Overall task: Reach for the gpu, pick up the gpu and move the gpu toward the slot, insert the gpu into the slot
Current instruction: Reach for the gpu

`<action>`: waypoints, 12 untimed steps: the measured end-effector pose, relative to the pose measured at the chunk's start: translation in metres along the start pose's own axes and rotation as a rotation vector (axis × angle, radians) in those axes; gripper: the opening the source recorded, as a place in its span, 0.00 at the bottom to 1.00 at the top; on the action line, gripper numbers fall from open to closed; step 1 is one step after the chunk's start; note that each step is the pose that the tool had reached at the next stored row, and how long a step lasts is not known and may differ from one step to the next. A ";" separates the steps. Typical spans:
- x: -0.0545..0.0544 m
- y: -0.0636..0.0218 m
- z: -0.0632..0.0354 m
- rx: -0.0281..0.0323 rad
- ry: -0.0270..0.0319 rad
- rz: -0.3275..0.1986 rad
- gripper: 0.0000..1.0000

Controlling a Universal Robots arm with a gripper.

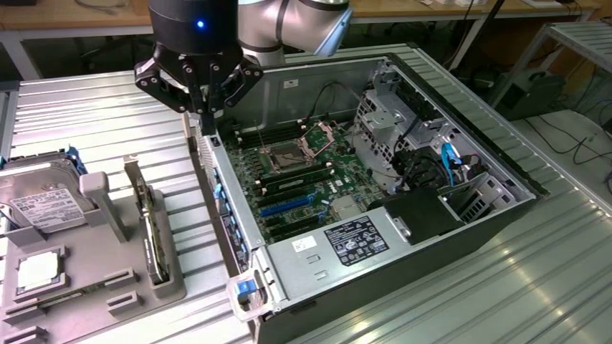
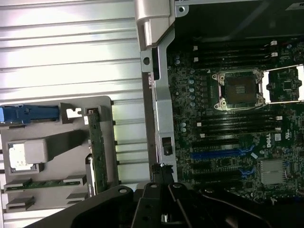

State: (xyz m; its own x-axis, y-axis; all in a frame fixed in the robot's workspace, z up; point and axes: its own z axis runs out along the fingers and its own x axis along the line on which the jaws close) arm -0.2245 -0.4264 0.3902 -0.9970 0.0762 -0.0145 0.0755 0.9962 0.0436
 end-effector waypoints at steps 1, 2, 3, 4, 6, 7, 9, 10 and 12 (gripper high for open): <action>0.001 -0.0004 0.0000 0.0000 0.0000 0.000 0.11; 0.001 -0.0008 0.0000 0.0000 0.0000 0.000 0.11; 0.002 -0.0012 0.0000 0.0001 0.0002 0.000 0.11; 0.003 -0.0015 0.0001 0.0000 0.0002 0.000 0.11; 0.005 -0.0023 0.0001 0.0001 0.0003 0.000 0.11; 0.006 -0.0027 0.0002 0.0000 0.0003 0.000 0.11; 0.007 -0.0036 0.0002 0.0001 0.0006 0.000 0.11; 0.008 -0.0041 0.0002 0.0001 0.0008 0.000 0.11; 0.010 -0.0048 0.0003 0.0001 0.0011 0.000 0.11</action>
State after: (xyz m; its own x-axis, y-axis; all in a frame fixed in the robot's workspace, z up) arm -0.2350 -0.4304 0.3896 -0.9970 0.0763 -0.0134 0.0756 0.9962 0.0435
